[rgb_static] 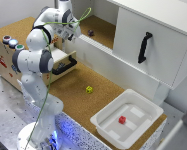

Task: Grasp the handle of the drawer, then close it

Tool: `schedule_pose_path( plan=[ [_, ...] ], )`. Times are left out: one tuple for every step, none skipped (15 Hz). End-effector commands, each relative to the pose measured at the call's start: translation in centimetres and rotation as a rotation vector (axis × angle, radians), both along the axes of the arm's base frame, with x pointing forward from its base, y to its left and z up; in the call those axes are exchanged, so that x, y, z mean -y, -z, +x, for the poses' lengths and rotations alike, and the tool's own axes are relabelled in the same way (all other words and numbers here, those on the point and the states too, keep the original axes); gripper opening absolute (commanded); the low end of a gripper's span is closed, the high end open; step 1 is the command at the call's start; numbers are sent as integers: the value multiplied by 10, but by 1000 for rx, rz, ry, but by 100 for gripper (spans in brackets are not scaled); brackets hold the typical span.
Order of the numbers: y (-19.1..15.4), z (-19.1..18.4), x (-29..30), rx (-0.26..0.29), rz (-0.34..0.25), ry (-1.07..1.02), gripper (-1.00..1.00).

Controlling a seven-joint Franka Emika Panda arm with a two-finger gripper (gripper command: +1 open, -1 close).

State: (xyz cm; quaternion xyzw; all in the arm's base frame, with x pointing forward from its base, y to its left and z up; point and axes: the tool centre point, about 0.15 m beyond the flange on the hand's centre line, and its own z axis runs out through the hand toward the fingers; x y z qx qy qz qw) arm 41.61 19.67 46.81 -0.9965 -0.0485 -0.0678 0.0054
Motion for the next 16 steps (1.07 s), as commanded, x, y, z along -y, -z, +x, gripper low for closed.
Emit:
schedule_pose_path(
  plan=[
    [37,-49,76,20,123,-76,100],
    [39,-52,82,9,128,-76,100],
    [41,-59,92,4,146,-73,100],
    [44,-64,96,-7,147,-81,100],
    [50,-70,99,-23,146,-101,100],
    [55,-75,100,-29,142,-109,100],
    [61,-80,100,-40,145,-113,100],
    [67,-86,101,-52,145,-115,100],
    [75,-91,101,-63,147,-115,100],
    [83,-94,102,-74,143,-126,100],
    [89,-96,103,-83,128,-133,-100],
    [93,-97,106,-87,112,-131,-100],
    [97,-98,112,-93,111,-126,-100],
    [101,-99,117,-95,102,-124,-100],
    [105,-100,122,-99,95,-117,-100],
    [109,-100,127,-93,109,-112,-100]
  ],
)
